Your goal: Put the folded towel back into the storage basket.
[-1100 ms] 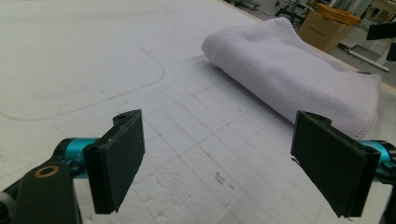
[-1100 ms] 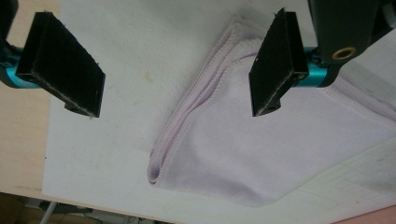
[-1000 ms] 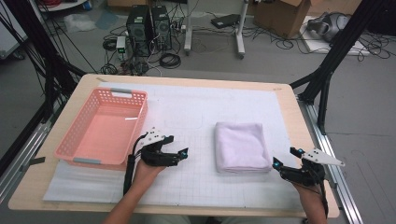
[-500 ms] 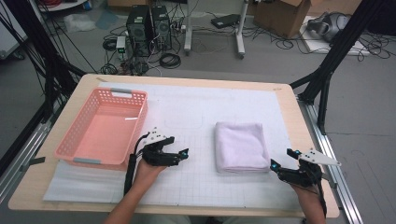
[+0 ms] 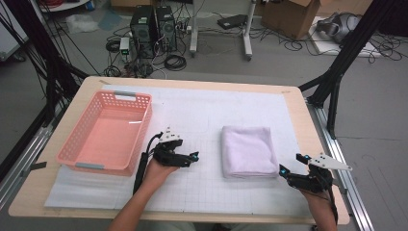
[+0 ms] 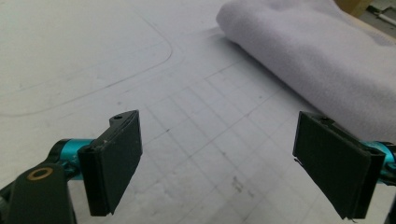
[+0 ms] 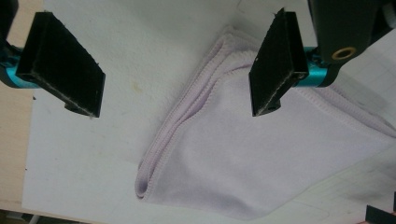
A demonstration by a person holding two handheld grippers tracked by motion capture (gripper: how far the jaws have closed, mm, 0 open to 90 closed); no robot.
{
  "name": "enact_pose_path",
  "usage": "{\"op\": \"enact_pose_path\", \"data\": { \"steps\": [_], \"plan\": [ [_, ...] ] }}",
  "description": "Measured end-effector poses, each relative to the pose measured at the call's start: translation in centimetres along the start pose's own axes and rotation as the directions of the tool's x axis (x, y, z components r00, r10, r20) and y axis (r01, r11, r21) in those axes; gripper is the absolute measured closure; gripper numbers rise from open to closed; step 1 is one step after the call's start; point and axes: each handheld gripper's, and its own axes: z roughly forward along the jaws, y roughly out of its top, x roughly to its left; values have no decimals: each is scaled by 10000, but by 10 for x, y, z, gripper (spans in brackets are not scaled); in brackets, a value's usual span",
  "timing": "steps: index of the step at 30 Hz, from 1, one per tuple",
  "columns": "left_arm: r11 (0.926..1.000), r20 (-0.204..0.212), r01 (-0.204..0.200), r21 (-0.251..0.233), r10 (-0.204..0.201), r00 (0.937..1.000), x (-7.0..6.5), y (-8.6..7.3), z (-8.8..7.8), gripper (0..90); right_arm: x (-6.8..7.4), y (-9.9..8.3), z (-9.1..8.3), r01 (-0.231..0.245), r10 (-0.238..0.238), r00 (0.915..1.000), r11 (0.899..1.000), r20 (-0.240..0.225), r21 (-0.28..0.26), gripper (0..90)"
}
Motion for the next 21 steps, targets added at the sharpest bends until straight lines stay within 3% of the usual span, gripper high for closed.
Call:
{"op": "enact_pose_path", "data": {
  "steps": [2,9,12,21],
  "plan": [
    [9997,357,248,-89,-245,9991,-3,10,5,163,-1,1,-2,-110,110,9999,9999,4,-94,174],
    [9995,787,299,34,-300,9964,-16,30,24,172,0,1,-2,-35,35,10000,10000,-1,-30,174],
    [9986,1040,535,56,-538,9931,-20,34,33,175,-1,0,-3,-82,82,10000,9999,3,62,174],
    [9947,1117,738,716,-816,9904,-35,38,63,174,-4,-1,-2,-103,104,9999,9999,-18,41,174]
  ]
}}
